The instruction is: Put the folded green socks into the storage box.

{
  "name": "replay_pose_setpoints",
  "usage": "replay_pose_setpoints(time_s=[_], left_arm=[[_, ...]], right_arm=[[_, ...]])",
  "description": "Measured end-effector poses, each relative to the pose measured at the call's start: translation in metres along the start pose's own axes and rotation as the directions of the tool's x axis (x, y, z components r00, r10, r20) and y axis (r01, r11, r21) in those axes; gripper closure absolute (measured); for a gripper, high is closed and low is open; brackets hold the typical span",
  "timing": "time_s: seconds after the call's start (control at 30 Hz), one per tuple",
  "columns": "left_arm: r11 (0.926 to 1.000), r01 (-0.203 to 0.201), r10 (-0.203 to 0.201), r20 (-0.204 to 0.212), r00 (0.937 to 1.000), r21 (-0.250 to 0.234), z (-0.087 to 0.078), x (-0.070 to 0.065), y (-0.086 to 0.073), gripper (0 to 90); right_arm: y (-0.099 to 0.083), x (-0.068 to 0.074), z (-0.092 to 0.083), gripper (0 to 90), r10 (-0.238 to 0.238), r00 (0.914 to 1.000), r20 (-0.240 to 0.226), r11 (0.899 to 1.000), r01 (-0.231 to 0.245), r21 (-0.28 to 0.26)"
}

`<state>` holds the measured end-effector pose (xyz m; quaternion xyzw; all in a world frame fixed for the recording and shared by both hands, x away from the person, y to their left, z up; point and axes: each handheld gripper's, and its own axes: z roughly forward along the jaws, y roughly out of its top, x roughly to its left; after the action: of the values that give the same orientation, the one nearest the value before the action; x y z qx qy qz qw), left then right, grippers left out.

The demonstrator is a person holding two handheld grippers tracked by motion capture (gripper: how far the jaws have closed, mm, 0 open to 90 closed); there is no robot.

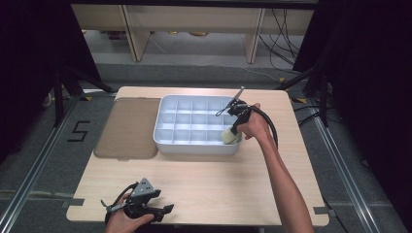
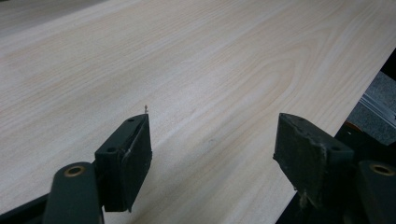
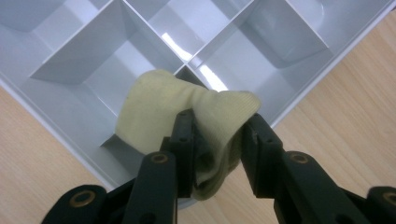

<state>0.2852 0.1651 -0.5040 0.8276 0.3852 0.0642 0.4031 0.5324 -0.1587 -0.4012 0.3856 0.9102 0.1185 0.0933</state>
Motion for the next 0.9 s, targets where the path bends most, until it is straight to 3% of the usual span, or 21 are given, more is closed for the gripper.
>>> replay_pose_setpoints(time_s=[0.13, 0.63, 0.9], left_arm=[[0.9998, -0.019, 0.019, -0.002, 0.9998, 0.002, -0.001, 0.001, 0.000, 26.9], [0.9999, -0.009, 0.009, -0.005, 0.9999, 0.007, 0.000, 0.002, 0.000, 26.8], [1.0000, -0.007, 0.007, -0.002, 1.0000, 0.004, 0.000, 0.001, -0.001, 26.9]], right_arm=[[0.001, 0.001, 0.005, 69.0, -0.012, 0.9999, 0.011, 1.000, 0.012, 0.006], [0.004, 0.006, 0.019, 69.4, -0.036, 0.9993, 0.006, 0.998, 0.036, 0.052], [0.004, 0.005, 0.020, 68.8, -0.060, 0.9982, -0.003, 0.997, 0.060, 0.048]])
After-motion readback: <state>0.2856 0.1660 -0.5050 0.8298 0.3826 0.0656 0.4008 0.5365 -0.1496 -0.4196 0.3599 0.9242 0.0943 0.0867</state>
